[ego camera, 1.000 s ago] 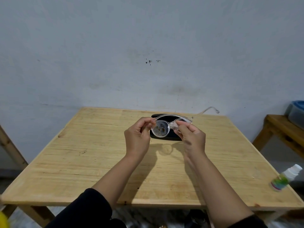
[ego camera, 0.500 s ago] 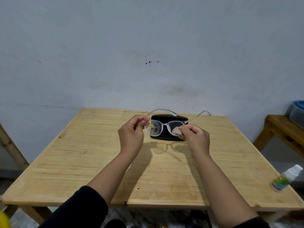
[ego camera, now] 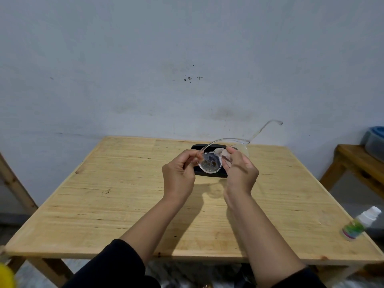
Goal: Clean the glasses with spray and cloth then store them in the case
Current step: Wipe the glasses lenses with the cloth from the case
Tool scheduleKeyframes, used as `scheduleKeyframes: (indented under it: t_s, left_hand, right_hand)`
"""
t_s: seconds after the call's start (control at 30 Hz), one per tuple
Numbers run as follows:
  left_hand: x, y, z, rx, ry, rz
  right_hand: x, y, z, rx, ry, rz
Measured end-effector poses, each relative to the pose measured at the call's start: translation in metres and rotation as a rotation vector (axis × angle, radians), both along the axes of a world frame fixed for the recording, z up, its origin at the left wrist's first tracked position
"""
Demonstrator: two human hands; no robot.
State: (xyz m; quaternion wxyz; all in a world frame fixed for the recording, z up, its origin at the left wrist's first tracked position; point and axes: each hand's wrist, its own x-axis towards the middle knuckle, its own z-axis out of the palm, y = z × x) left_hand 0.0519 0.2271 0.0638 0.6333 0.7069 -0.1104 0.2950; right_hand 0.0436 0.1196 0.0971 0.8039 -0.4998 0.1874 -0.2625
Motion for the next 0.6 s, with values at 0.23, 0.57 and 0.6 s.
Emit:
scheduleKeyframes:
  t_s: [0.23, 0.57, 0.6]
  left_hand:
    - [0.006, 0.014, 0.008, -0.04, 0.02, 0.052]
    - [0.011, 0.031, 0.013, -0.036, 0.072, 0.083]
    - [0.01, 0.03, 0.013, -0.036, 0.067, 0.077]
  right_hand:
    - [0.002, -0.02, 0.002, -0.218, 0.057, 0.299]
    - [-0.001, -0.035, -0.001, -0.414, 0.094, 0.306]
    - [0.0, -0.032, -0.004, -0.381, 0.092, 0.229]
